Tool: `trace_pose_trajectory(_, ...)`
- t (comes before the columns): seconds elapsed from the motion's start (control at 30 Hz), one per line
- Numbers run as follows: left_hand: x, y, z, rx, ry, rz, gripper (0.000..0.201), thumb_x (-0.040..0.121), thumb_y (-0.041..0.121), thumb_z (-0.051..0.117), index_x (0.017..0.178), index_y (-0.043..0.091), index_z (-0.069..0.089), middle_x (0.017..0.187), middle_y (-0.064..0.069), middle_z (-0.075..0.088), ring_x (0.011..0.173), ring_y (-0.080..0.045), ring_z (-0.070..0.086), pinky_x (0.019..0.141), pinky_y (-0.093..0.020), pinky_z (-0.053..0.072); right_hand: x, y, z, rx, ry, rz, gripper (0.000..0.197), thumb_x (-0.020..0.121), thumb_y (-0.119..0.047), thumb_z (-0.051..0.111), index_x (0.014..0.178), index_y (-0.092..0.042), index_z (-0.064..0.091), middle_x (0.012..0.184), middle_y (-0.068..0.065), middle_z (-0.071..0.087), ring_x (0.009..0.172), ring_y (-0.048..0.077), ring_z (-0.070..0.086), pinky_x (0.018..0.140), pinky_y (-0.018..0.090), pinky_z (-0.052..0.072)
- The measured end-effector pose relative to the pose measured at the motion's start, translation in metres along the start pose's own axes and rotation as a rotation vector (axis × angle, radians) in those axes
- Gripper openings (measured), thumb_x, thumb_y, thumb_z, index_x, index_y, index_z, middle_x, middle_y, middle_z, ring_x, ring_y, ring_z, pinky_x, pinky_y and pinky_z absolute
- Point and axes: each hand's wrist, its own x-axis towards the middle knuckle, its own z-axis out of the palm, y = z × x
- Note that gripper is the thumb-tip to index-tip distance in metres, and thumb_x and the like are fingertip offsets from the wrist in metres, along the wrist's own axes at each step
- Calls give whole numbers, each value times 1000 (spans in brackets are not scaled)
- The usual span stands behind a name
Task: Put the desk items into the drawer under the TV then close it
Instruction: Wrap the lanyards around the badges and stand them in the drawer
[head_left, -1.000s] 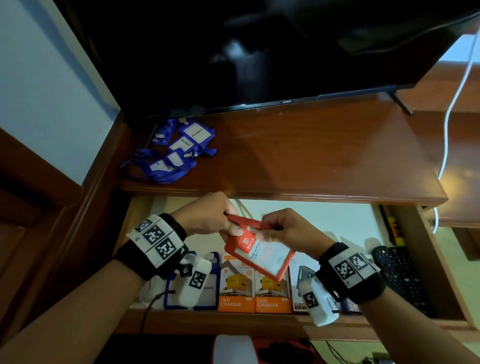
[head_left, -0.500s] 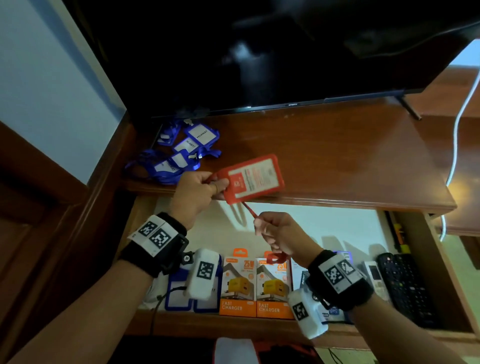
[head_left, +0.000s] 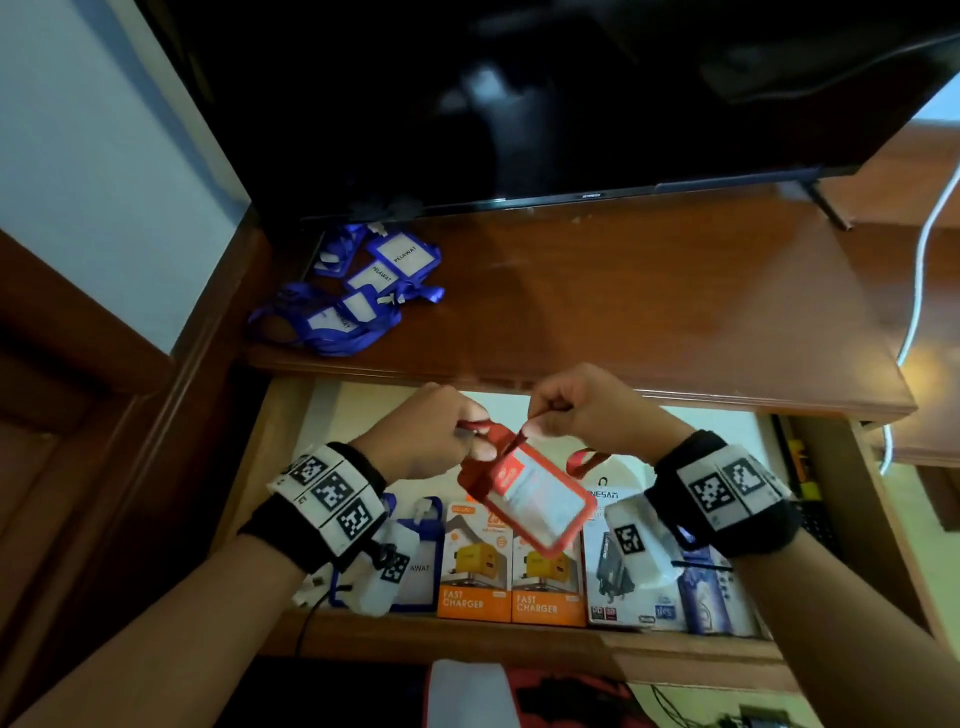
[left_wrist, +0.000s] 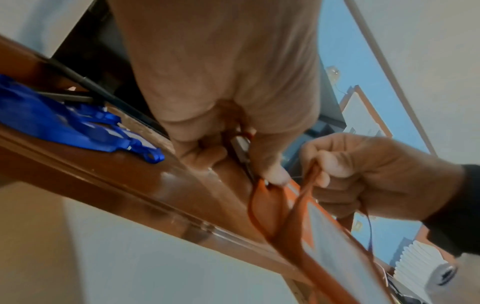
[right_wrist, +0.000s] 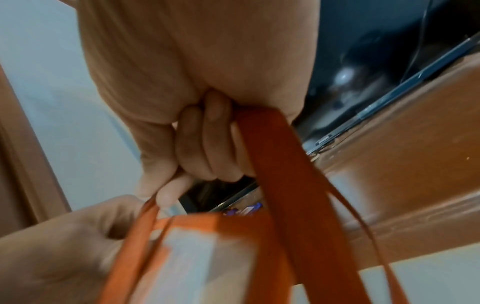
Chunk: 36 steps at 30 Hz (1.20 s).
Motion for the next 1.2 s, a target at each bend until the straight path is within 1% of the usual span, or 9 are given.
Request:
trace_pose_trajectory(0.07, 0, -5, -1, -93, -83, 43, 23, 82, 14, 71, 64, 5, 60, 64, -3, 57, 63, -10, 51, 65, -31, 41, 2, 9, 3, 128, -45, 53, 17, 86, -17, 67, 69, -17, 66, 47, -13, 40, 42, 6, 38, 45, 29, 51)
trace_pose_trajectory(0.13, -1, -10, -2, -272, -82, 69, 21, 81, 10, 72, 72, -6, 61, 69, -11, 54, 68, -17, 50, 68, -33, 42, 2, 17, 12, 291, -22, 1, 21, 86, -18, 66, 65, -14, 64, 48, -8, 42, 39, 5, 36, 39, 19, 38)
trace_pose_trajectory(0.27, -2, -12, 0, -703, 196, 27, 4, 84, 0, 64, 85, -3, 66, 84, -16, 62, 80, -23, 57, 77, -34, 50, 1, 25, 39, 579, 115, 80, 25, 90, 2, 54, 79, -20, 57, 63, -10, 63, 51, -1, 59, 50, 12, 47)
trace_pose_trajectory(0.33, 3, -10, 0, -823, 361, -25, 6, 86, 0, 61, 84, 2, 67, 78, -12, 65, 74, -16, 58, 75, -31, 49, 1, 23, 54, 578, 108, 157, 24, 94, 2, 47, 80, -16, 54, 68, -8, 59, 49, -2, 54, 47, 10, 43)
trace_pose_trajectory(0.43, 10, -9, -4, -837, 575, -129, 14, 88, 6, 63, 76, 13, 67, 59, 8, 64, 54, 0, 57, 60, -15, 46, 2, 13, 70, 469, 71, 89, 33, 99, -7, 43, 66, -8, 49, 41, -12, 48, 35, -2, 37, 41, 9, 28)
trace_pose_trajectory(0.57, 14, -14, 0, -584, 692, -203, 15, 85, 16, 67, 70, 15, 67, 65, -3, 66, 61, -10, 61, 61, -25, 52, 0, 3, 77, 242, 15, 28, 35, 99, -17, 45, 67, -11, 56, 41, -16, 47, 40, -3, 42, 52, 15, 31)
trace_pose_trajectory(0.77, 3, -14, 11, -94, 312, -204, 17, 89, 24, 62, 101, 13, 67, 98, -2, 66, 93, -17, 61, 84, -31, 48, 2, -1, 42, -100, 62, -107, 22, 91, -14, 57, 75, -8, 69, 57, -11, 51, 49, 1, 43, 52, 17, 32)
trace_pose_trajectory(0.93, -9, -16, 7, -98, -7, 5, 3, 86, 17, 66, 86, 15, 68, 86, 5, 67, 86, -10, 61, 78, -26, 48, 5, 13, 23, 59, 121, -91, 24, 87, -13, 65, 63, -14, 65, 46, -11, 48, 43, 2, 39, 48, 17, 31)
trace_pose_trajectory(1.2, -18, -24, 6, -695, 159, -6, 15, 90, 4, 57, 96, 14, 66, 101, -14, 67, 98, -24, 63, 89, -34, 51, 7, 18, 62, 700, 102, -25, 28, 90, -12, 57, 63, -15, 64, 61, 2, 58, 49, 12, 52, 45, 20, 39)
